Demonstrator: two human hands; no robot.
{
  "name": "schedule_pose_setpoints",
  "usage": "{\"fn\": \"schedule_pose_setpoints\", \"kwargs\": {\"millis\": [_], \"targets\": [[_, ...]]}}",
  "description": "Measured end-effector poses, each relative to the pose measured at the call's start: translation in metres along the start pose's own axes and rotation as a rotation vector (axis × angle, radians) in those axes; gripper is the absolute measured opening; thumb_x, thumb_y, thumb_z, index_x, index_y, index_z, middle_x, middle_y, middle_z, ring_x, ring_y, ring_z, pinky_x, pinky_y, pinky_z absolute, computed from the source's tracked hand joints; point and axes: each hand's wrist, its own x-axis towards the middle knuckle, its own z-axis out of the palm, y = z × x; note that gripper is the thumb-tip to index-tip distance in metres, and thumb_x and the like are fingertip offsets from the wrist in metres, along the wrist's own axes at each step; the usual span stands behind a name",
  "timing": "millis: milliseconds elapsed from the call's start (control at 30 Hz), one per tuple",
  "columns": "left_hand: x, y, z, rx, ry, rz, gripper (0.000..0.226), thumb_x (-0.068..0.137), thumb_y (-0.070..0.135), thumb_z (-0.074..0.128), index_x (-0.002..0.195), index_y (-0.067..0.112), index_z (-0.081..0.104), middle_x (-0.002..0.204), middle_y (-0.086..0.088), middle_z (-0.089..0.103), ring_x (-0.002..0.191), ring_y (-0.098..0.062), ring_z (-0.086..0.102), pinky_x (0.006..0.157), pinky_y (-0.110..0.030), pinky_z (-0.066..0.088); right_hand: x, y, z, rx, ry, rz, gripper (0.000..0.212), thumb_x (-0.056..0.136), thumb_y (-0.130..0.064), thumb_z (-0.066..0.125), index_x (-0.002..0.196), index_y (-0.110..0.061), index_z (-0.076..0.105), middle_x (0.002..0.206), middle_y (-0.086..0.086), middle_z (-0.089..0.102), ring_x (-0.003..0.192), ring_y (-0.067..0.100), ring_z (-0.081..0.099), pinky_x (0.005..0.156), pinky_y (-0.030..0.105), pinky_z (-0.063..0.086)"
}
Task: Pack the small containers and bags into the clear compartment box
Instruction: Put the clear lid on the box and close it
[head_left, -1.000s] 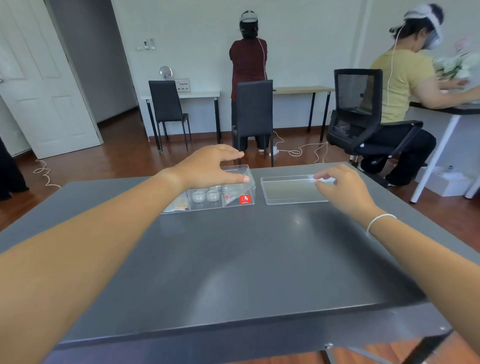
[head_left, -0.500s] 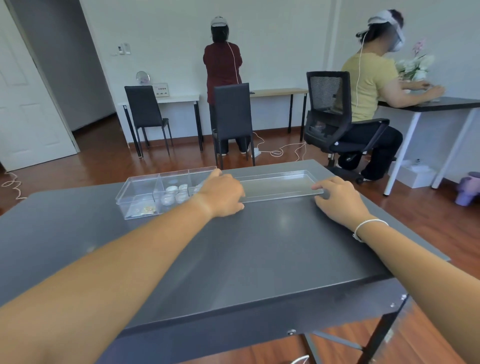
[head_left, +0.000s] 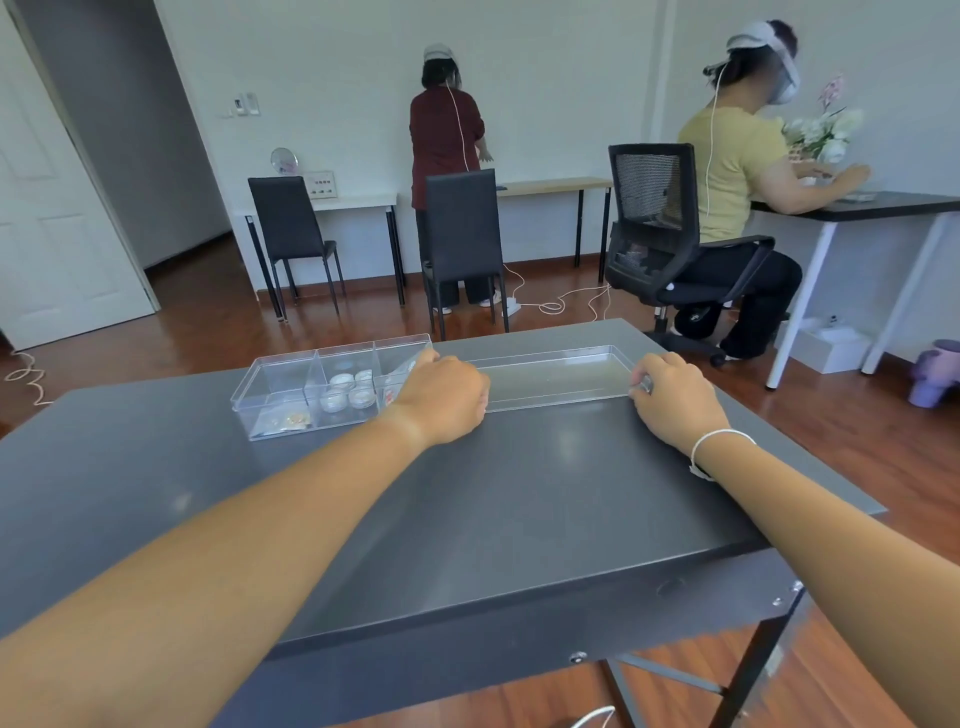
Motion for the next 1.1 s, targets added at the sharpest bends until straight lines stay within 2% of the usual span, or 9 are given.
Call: {"fn": "schedule_pose_setpoints", "kwargs": {"millis": [233, 333, 433, 533, 600, 767, 900, 967, 1100], "targets": [[-0.007, -0.002, -0.021, -0.183, 0.130, -0.045, 0.015, 0.086, 0.015, 0.047, 0.094, 0.008, 0.057, 0.102, -0.008, 0.059, 0.091, -0.027, 0.054, 0.071, -0.030, 0.039, -0.004, -0.003, -0.001, 0.092, -0.013, -0.027, 0.004, 0.093, -0.010, 0.044, 0.093, -0.014, 0.047, 0.114, 0.013, 0.052, 0.101, 0.034, 0.051, 0.091, 0.041, 0.039], [-0.008, -0.003, -0.033, -0.229, 0.206, -0.033, 0.017, 0.088, 0.014, 0.045, 0.098, 0.007, 0.057, 0.105, -0.009, 0.059, 0.087, -0.025, 0.053, 0.074, -0.033, 0.044, -0.006, -0.004, -0.003, 0.211, 0.004, -0.019, 0.003, 0.094, -0.013, 0.042, 0.093, -0.013, 0.045, 0.108, 0.009, 0.049, 0.089, 0.031, 0.052, 0.082, 0.040, 0.041], [-0.007, -0.008, -0.048, -0.253, 0.305, -0.014, 0.022, 0.091, 0.015, 0.044, 0.107, 0.008, 0.057, 0.112, -0.009, 0.059, 0.101, -0.025, 0.054, 0.084, -0.036, 0.046, -0.008, -0.009, -0.005, 0.357, 0.042, -0.007, 0.004, 0.095, -0.013, 0.041, 0.093, -0.015, 0.043, 0.092, 0.006, 0.050, 0.072, 0.022, 0.049, 0.068, 0.034, 0.039], [-0.007, -0.016, -0.064, -0.255, 0.397, 0.012, 0.024, 0.093, 0.017, 0.044, 0.110, 0.009, 0.058, 0.114, -0.007, 0.060, 0.103, -0.023, 0.054, 0.085, -0.030, 0.042, -0.009, -0.019, -0.009, 0.462, 0.065, -0.017, 0.005, 0.095, -0.014, 0.043, 0.091, -0.017, 0.043, 0.073, 0.006, 0.050, 0.056, 0.014, 0.042, 0.051, 0.028, 0.034], [-0.010, -0.025, -0.078, -0.250, 0.450, 0.023, 0.023, 0.094, 0.018, 0.044, 0.110, 0.009, 0.058, 0.114, -0.007, 0.060, 0.101, -0.023, 0.055, 0.083, -0.028, 0.040, -0.008, -0.029, -0.014, 0.531, 0.094, -0.039, 0.004, 0.094, -0.014, 0.044, 0.091, -0.017, 0.043, 0.065, 0.004, 0.048, 0.051, 0.015, 0.038, 0.047, 0.026, 0.031], [-0.028, -0.052, -0.107, -0.260, 0.563, -0.004, 0.026, 0.095, 0.017, 0.043, 0.114, 0.008, 0.058, 0.116, -0.009, 0.060, 0.107, -0.024, 0.054, 0.090, -0.028, 0.038, -0.008, -0.061, -0.030, 0.729, 0.140, -0.132, 0.018, 0.089, -0.006, 0.052, 0.091, -0.024, 0.048, 0.083, -0.016, 0.054, 0.071, 0.003, 0.052, 0.049, 0.007, 0.042], [-0.052, -0.076, -0.126, -0.304, 0.656, -0.067, 0.027, 0.094, 0.017, 0.044, 0.115, 0.008, 0.059, 0.116, -0.010, 0.061, 0.105, -0.023, 0.056, 0.090, -0.027, 0.038, -0.009, -0.094, -0.033, 0.850, 0.155, -0.183, 0.035, 0.088, -0.004, 0.053, 0.080, -0.038, 0.048, 0.088, -0.017, 0.056, 0.076, 0.000, 0.053, 0.057, 0.009, 0.044], [-0.064, -0.089, -0.132, -0.322, 0.688, -0.091, 0.026, 0.093, 0.017, 0.046, 0.113, 0.008, 0.061, 0.112, -0.011, 0.063, 0.097, -0.019, 0.055, 0.087, -0.023, 0.037, -0.010, -0.111, -0.031, 0.897, 0.144, -0.212, 0.033, 0.088, -0.005, 0.052, 0.085, -0.037, 0.050, 0.095, -0.014, 0.059, 0.079, 0.002, 0.054, 0.057, 0.002, 0.043], [-0.088, -0.115, -0.138, -0.376, 0.742, -0.157, 0.023, 0.092, 0.015, 0.050, 0.107, 0.007, 0.065, 0.102, -0.010, 0.065, 0.084, -0.011, 0.050, 0.080, -0.013, 0.035, -0.015, -0.139, -0.020, 0.954, 0.044, -0.258, 0.033, 0.090, -0.004, 0.050, 0.110, -0.030, 0.052, 0.107, -0.003, 0.062, 0.091, 0.010, 0.055, 0.071, 0.008, 0.041]]}}
